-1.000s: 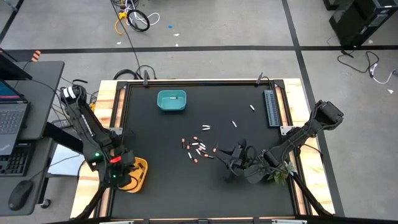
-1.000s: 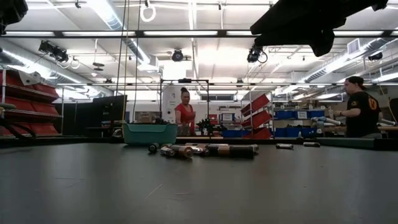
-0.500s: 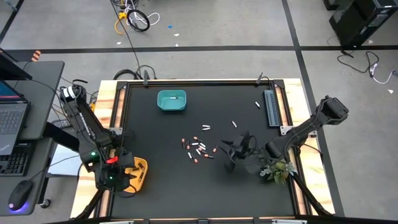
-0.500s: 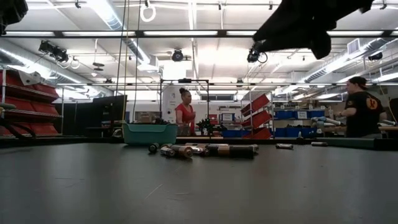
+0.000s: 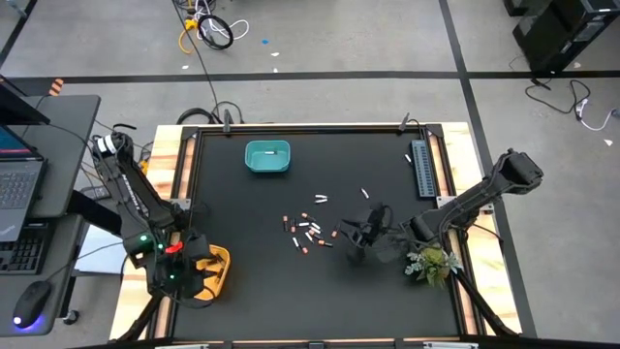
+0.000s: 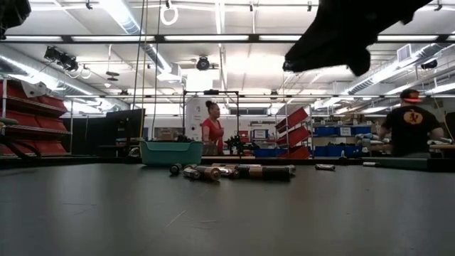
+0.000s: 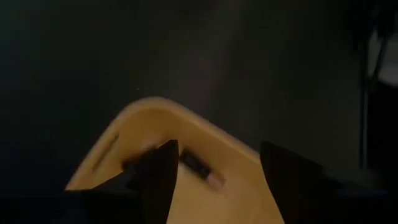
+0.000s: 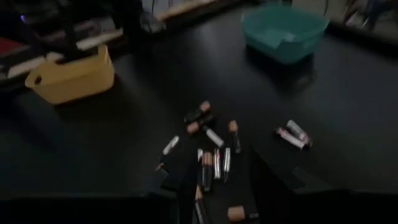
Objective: Sort batteries
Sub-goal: Put the black battery into the yellow bin
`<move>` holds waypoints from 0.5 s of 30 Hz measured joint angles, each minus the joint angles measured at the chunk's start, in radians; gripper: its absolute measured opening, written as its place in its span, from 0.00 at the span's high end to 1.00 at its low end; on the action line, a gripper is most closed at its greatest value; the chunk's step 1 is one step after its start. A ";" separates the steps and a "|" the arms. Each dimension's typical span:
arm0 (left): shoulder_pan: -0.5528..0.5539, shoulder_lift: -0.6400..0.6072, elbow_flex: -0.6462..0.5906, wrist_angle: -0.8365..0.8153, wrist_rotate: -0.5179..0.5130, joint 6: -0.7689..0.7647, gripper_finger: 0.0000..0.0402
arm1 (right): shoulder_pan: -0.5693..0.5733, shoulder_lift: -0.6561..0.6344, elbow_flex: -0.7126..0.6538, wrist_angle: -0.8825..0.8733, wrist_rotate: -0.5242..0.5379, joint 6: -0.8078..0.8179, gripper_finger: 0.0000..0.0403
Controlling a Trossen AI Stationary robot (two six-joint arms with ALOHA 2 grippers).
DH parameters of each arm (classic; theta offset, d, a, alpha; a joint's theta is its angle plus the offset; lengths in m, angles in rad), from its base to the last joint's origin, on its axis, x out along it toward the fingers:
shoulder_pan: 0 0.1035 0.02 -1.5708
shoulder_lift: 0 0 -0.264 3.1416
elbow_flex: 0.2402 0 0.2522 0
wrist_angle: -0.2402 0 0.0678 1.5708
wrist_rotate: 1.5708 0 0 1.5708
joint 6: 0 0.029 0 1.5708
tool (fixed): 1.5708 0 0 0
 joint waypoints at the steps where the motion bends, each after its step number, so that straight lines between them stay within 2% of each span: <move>1: 0.019 0.000 0.003 0.001 -0.017 0.021 0.41 | -0.012 0.011 0.000 0.002 -0.037 0.002 0.69; 5: 0.101 0.000 -0.012 -0.001 -0.033 0.116 0.43 | -0.007 0.118 0.000 0.106 -0.108 -0.078 0.69; 8: 0.158 0.001 -0.019 0.023 -0.079 0.213 0.44 | 0.019 0.228 0.000 0.168 -0.104 -0.101 0.69; 11: 0.220 0.000 -0.019 0.102 -0.111 0.342 0.45 | 0.027 0.323 0.000 0.207 -0.105 -0.100 0.69; 15: 0.294 0.001 -0.019 0.217 -0.101 0.510 0.46 | 0.027 0.405 0.053 0.194 -0.106 -0.133 0.69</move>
